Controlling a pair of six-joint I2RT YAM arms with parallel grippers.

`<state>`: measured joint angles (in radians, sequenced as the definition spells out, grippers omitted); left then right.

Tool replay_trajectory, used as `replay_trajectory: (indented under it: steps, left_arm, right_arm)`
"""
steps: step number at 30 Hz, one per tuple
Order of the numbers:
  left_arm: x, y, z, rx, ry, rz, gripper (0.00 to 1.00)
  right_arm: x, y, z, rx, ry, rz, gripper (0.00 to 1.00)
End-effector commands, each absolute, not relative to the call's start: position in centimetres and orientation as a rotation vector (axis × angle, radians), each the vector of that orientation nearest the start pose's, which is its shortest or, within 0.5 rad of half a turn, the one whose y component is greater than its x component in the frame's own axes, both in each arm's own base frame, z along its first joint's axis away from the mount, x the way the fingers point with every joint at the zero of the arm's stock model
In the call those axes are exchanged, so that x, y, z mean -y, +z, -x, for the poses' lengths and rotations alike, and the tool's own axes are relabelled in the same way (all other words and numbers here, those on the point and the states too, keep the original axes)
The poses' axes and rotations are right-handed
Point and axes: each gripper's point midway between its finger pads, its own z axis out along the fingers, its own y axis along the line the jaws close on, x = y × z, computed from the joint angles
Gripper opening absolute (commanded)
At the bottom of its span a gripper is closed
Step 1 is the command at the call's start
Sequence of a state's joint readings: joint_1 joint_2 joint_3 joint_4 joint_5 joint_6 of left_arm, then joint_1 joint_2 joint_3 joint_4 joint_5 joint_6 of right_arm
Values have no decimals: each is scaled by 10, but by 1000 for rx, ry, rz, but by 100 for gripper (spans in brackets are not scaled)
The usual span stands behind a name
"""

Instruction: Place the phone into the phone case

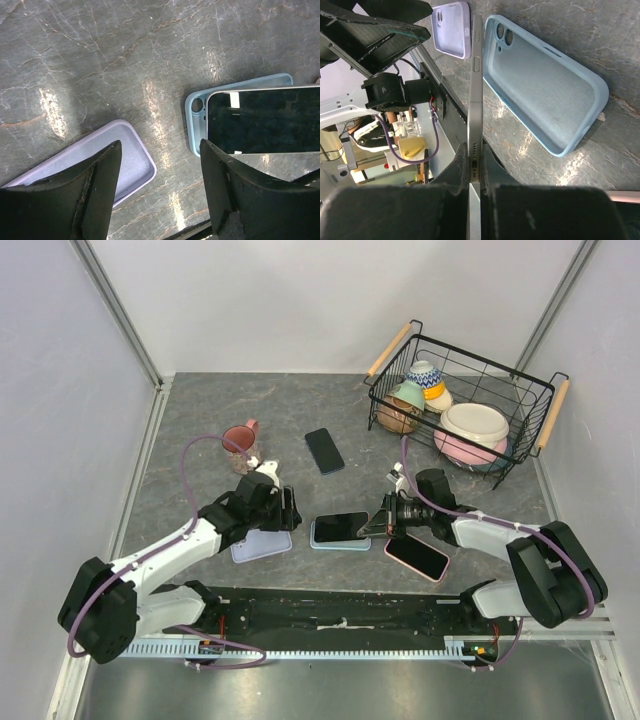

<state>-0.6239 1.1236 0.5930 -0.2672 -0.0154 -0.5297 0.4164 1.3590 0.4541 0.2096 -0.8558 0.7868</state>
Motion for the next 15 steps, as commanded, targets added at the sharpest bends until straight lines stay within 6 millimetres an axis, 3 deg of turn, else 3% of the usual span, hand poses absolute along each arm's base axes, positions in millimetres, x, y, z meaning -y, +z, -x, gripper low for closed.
replay_trajectory:
  steps: [1,15]
  left_arm:
    - [198,82,-234,-2420,-576,-122,70]
    - [213,75,-238,-2434,-634,-139,68]
  right_arm:
    - [-251,86,-194,-2433,1548,96,0]
    - [-252,72,-193,-2495,1556,69,0]
